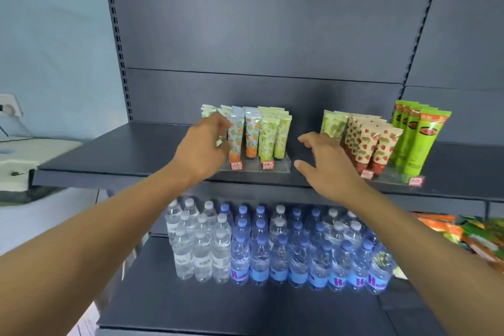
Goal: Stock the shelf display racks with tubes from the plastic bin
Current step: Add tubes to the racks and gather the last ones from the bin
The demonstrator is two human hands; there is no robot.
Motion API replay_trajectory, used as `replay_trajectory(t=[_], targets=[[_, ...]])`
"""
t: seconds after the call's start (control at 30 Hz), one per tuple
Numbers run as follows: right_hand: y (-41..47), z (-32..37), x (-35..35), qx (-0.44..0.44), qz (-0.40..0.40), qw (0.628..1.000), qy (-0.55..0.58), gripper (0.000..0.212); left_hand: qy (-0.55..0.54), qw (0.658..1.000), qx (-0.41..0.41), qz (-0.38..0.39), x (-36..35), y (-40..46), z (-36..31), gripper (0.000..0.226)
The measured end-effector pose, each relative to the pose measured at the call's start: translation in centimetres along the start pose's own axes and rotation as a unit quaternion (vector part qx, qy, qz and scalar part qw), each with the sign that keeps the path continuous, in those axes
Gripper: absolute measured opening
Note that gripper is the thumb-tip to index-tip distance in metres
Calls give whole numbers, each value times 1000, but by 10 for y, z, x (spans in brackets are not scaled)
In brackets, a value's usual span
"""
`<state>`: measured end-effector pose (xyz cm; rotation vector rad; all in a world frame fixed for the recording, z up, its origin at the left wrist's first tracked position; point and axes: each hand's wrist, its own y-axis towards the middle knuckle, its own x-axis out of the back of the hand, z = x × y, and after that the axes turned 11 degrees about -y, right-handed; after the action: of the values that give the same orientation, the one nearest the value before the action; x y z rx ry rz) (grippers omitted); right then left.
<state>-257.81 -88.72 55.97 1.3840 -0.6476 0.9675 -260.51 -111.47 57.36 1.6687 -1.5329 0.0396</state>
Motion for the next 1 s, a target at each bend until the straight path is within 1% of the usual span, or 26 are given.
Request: replay_trajectory(t=[0.13, 0.27, 0.33, 0.43, 0.57, 0.7, 0.77, 0.87, 1.0], targets=[[-40, -4, -23, 31, 42, 999, 1, 43, 15, 997, 12, 80, -32, -54, -10, 25], [-86, -8, -63, 47, 95, 994, 4, 36, 81, 985, 48, 144, -70, -104, 1, 26], [-111, -12, -85, 48, 127, 991, -10, 35, 121, 972, 68, 189, -90, -128, 14, 29], [-149, -18, -115, 47, 202, 978, -37, 40, 153, 947, 111, 260, -118, -160, 36, 31], [-205, -30, -155, 12, 294, 955, -44, 45, 149, 917, 157, 336, -154, -205, 73, 30], [-268, -40, -199, -24, 374, 926, -50, 44, 158, 883, 178, 406, -190, -260, 112, 34], [-302, -45, -219, -41, 415, 908, -51, 44, 161, 861, 188, 444, -207, -288, 132, 38], [-350, -55, -254, -49, 480, 874, -52, 41, 161, 834, 217, 482, -235, -333, 161, 37], [-405, -69, -306, -62, 545, 835, -39, 41, 151, 792, 277, 523, -274, -395, 195, 40]])
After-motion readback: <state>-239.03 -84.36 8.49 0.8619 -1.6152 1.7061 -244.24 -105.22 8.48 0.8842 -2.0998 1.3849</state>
